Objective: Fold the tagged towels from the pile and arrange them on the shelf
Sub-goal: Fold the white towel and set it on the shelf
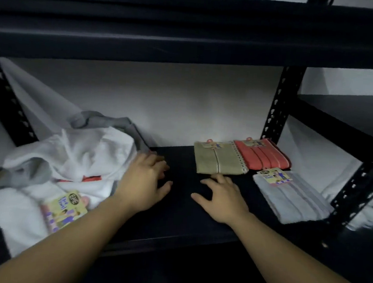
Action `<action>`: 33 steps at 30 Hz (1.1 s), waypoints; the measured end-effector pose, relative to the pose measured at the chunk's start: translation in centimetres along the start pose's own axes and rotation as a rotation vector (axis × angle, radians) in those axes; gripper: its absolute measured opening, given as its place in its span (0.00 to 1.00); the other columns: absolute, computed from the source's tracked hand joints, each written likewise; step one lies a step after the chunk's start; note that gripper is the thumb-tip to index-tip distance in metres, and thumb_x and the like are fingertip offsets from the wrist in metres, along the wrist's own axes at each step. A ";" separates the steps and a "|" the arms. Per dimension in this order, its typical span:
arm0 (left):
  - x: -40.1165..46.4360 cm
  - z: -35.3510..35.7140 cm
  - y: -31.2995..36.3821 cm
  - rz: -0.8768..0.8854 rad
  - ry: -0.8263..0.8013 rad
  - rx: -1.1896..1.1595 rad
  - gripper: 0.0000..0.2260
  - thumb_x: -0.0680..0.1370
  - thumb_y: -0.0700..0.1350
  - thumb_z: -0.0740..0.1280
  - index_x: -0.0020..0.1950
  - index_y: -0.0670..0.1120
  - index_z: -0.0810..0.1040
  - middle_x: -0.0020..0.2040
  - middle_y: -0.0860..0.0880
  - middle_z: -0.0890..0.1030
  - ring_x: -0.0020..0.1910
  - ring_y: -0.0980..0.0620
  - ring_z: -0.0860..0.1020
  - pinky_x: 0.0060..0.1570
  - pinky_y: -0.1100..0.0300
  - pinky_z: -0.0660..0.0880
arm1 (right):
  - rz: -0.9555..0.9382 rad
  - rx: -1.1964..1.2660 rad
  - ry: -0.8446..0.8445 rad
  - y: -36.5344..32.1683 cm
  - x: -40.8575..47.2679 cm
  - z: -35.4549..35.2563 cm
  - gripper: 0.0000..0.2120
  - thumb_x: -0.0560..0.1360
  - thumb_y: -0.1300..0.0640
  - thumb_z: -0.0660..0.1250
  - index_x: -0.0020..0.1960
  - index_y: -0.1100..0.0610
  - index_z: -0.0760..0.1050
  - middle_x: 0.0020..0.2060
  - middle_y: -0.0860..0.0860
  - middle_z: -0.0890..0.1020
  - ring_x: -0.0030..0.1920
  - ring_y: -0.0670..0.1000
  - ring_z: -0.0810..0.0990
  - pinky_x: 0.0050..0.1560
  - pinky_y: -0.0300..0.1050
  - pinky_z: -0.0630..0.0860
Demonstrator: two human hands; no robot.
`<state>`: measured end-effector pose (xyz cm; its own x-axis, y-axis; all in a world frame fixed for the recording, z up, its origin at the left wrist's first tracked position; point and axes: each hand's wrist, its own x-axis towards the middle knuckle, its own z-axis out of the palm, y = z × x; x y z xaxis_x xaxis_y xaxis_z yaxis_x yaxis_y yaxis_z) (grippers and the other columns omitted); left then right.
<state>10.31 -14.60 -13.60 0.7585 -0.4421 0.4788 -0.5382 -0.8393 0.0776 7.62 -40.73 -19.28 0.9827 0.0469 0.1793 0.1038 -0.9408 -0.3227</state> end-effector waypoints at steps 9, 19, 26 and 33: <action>-0.4 -3.9 -8.4 -0.506 -0.188 0.204 0.23 0.76 0.62 0.66 0.68 0.55 0.74 0.67 0.43 0.74 0.63 0.37 0.75 0.60 0.42 0.72 | 0.020 0.001 0.023 0.2 0.0 0.3 0.35 0.73 0.23 0.58 0.73 0.42 0.74 0.72 0.45 0.71 0.72 0.50 0.68 0.73 0.50 0.66; -0.6 -4.9 -9.4 -0.296 0.100 -0.060 0.16 0.80 0.56 0.70 0.62 0.48 0.83 0.54 0.47 0.79 0.49 0.47 0.79 0.50 0.55 0.74 | 0.046 0.047 0.002 0.1 -0.6 -0.3 0.35 0.74 0.24 0.59 0.74 0.43 0.74 0.75 0.44 0.70 0.75 0.48 0.65 0.75 0.49 0.63; 1.2 -6.0 -3.5 -0.007 0.309 -0.313 0.13 0.77 0.52 0.76 0.59 0.48 0.85 0.53 0.54 0.77 0.51 0.59 0.75 0.56 0.76 0.66 | 0.142 0.386 0.089 0.0 -0.9 -1.2 0.29 0.80 0.31 0.53 0.71 0.46 0.76 0.69 0.45 0.78 0.71 0.49 0.72 0.68 0.45 0.68; -1.5 1.8 3.3 0.114 -0.090 -0.453 0.11 0.78 0.54 0.72 0.57 0.51 0.85 0.60 0.52 0.82 0.60 0.54 0.78 0.64 0.56 0.73 | 0.200 0.601 0.159 0.3 -1.5 -1.3 0.20 0.83 0.38 0.57 0.63 0.45 0.81 0.59 0.46 0.84 0.61 0.47 0.79 0.61 0.45 0.72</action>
<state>8.02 -17.25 -15.62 0.7029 -0.5660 0.4307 -0.7111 -0.5699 0.4118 5.95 -41.57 -18.43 0.9619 -0.2032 0.1828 0.0348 -0.5723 -0.8193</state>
